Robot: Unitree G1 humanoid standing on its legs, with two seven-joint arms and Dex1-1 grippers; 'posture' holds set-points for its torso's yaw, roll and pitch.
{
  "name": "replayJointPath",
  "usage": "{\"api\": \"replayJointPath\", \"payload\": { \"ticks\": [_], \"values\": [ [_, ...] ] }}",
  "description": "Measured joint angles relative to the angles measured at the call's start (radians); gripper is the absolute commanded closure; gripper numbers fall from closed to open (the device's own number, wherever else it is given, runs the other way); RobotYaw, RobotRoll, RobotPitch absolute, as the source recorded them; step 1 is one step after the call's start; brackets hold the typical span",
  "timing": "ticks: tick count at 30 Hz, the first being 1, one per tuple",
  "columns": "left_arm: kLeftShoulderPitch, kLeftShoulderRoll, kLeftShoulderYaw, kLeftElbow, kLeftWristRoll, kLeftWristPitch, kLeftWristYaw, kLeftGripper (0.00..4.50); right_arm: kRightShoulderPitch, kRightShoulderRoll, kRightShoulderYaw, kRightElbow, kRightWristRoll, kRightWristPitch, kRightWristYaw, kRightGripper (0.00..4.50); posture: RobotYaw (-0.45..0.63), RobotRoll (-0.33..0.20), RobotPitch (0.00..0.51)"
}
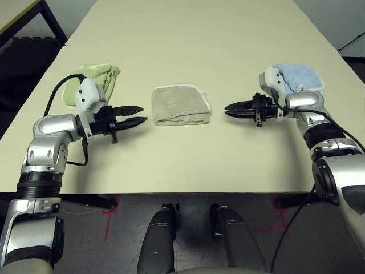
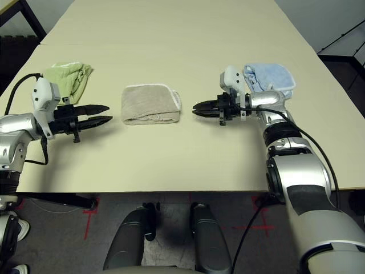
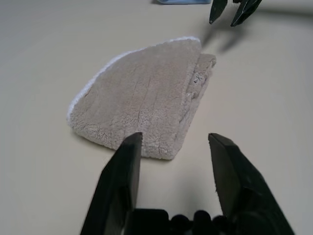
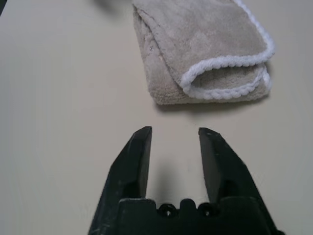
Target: Fold the towel and set it aside.
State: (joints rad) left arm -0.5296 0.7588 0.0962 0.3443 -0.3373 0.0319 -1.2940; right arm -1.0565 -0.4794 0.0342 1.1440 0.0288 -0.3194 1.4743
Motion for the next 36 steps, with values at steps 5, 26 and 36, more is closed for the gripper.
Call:
{"api": "replayJointPath", "payload": {
  "ticks": [5, 26, 36],
  "values": [
    [0.002, -0.003, -0.006, 0.028, -0.003, -0.065, -0.076, 0.00, -0.012, 0.015, -0.065, 0.001, 0.083, 0.308, -0.007, 0.02, 0.00, 0.000, 0.151],
    [-0.031, -0.035, -0.007, -0.022, -0.027, -0.031, -0.090, 0.00, -0.115, 0.171, -0.255, -0.092, 0.304, 1.302, -0.430, 0.02, 0.05, 0.000, 0.172],
    [-0.013, -0.035, -0.007, -0.063, -0.032, -0.005, -0.079, 0.00, -0.122, 0.251, -0.373, -0.082, 0.379, 1.343, -0.709, 0.02, 0.07, 0.000, 0.179]
  ]
}}
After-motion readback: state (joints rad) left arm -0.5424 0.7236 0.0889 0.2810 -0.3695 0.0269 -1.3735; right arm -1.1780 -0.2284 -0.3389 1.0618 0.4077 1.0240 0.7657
